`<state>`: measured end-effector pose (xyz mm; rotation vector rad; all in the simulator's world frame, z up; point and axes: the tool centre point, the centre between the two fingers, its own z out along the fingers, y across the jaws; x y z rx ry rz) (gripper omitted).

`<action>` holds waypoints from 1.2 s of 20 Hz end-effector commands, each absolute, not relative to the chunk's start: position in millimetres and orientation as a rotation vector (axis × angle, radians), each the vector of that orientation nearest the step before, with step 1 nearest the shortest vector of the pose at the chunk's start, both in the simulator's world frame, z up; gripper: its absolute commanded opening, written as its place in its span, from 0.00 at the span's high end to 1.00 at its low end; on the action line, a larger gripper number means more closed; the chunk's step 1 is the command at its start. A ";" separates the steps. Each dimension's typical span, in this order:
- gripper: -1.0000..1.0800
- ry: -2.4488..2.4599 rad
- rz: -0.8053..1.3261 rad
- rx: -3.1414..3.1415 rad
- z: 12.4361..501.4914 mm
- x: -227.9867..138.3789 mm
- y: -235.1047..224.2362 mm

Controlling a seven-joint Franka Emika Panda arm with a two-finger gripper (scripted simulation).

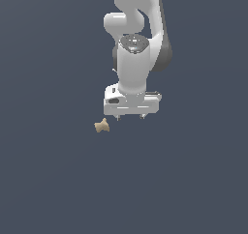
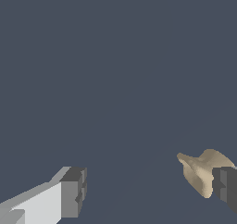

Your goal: Pick up the object and move it to a goal position.

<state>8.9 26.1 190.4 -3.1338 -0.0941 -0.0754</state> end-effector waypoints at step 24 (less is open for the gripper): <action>0.04 -0.088 -0.100 -3.132 188.3 8.5 -17.7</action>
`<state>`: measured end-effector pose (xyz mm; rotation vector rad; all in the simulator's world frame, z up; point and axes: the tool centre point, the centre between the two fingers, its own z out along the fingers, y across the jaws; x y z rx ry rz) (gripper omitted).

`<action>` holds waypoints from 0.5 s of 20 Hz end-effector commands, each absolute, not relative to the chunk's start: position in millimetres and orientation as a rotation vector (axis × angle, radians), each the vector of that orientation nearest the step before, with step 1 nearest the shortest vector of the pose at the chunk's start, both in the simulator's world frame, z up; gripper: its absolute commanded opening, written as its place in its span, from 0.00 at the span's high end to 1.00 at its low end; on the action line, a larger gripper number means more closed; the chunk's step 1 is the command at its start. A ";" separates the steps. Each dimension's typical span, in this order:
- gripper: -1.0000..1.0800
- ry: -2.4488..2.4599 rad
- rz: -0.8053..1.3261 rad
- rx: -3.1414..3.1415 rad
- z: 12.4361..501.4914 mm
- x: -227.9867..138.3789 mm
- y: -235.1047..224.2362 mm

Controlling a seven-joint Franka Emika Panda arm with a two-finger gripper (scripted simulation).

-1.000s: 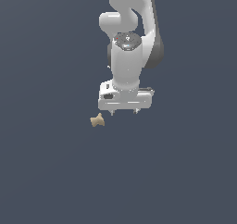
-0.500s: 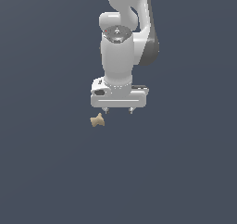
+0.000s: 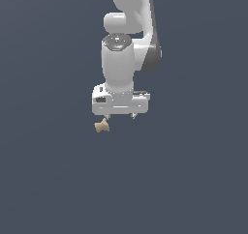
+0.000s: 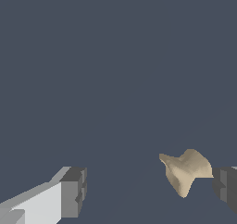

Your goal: Pick up the object and move it to a goal position.

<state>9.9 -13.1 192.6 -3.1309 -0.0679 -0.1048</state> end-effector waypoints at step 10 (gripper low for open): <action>0.04 -0.318 -0.057 -3.128 145.6 -9.8 -63.0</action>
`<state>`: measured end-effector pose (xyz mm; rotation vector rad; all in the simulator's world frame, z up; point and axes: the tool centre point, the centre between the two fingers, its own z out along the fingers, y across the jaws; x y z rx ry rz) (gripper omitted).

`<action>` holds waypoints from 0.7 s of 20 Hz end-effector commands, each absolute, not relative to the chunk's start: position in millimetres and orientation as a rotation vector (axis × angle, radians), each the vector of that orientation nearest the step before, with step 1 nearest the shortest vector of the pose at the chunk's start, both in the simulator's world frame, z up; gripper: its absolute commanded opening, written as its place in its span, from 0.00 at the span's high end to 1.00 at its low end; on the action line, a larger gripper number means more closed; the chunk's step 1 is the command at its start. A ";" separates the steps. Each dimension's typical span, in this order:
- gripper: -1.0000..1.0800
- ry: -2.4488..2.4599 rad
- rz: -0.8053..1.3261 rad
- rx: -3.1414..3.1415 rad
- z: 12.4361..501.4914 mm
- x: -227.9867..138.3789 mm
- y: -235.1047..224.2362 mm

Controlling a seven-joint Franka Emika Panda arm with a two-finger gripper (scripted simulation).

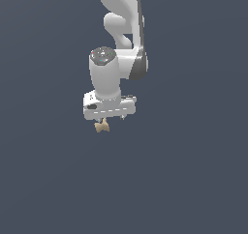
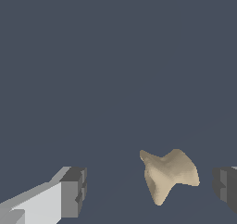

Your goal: Pick up the object and move it to a goal position.

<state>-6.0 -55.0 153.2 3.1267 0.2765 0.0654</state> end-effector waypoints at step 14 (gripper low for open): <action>0.04 0.591 0.006 3.084 97.2 -40.0 -112.0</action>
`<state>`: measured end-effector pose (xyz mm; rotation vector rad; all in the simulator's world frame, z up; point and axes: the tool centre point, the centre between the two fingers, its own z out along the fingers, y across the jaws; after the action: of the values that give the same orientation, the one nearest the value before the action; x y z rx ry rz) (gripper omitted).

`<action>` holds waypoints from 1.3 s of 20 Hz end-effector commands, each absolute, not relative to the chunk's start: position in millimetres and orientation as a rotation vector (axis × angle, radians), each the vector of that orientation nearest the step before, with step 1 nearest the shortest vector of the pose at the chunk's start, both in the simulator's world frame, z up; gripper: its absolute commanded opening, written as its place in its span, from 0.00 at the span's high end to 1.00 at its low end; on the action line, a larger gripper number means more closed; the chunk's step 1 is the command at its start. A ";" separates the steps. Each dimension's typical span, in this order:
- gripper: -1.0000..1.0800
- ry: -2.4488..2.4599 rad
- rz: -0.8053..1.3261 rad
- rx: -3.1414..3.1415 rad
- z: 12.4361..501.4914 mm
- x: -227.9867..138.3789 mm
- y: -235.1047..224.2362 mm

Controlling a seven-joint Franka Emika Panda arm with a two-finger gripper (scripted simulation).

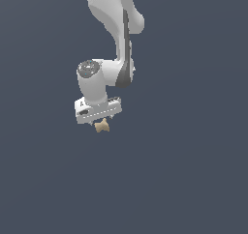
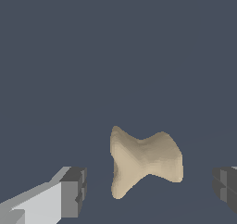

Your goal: Pick up the object and move it to a goal position.

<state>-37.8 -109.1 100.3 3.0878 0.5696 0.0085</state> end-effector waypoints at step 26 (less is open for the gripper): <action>0.04 0.625 0.000 3.079 41.2 -44.7 -117.9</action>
<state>-45.3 -117.7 42.3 3.0794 0.6246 -0.0020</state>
